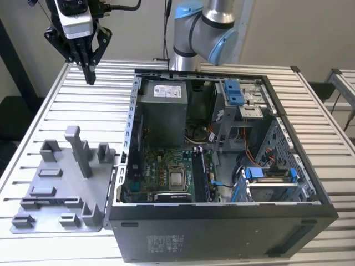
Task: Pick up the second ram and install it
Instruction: 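Reach for the second ram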
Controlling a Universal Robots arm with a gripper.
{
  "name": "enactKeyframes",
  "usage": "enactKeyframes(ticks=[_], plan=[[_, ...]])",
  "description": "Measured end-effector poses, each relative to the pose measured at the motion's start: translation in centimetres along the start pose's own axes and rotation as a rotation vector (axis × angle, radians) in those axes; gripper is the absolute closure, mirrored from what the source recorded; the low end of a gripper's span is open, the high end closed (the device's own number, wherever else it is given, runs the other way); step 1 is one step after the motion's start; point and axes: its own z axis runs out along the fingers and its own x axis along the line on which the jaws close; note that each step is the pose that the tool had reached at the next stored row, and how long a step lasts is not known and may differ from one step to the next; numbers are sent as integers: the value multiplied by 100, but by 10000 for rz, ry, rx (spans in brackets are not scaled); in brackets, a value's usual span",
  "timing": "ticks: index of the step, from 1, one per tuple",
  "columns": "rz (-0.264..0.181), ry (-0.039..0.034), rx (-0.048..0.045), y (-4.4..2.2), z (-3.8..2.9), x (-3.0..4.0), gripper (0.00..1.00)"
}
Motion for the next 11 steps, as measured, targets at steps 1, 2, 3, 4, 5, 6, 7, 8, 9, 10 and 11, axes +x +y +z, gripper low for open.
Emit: enactKeyframes(ticks=[1,2,3,4,5,6,7,8,9,10,11], plan=[[0,0,0,-2,0,28,89],[0,0,0,-4,0,56,89],[0,-1,0,-6,0,85,89],[1,0,0,-8,-1,115,89],[1,0,0,-10,-1,147,89],[0,0,0,-13,-1,183,89],[-1,-1,-1,-15,-1,218,89],[0,-1,-1,-18,-1,253,89],[0,-1,0,-21,-2,288,89],[1,0,0,-23,-2,321,89],[1,0,0,-25,-3,353,89]])
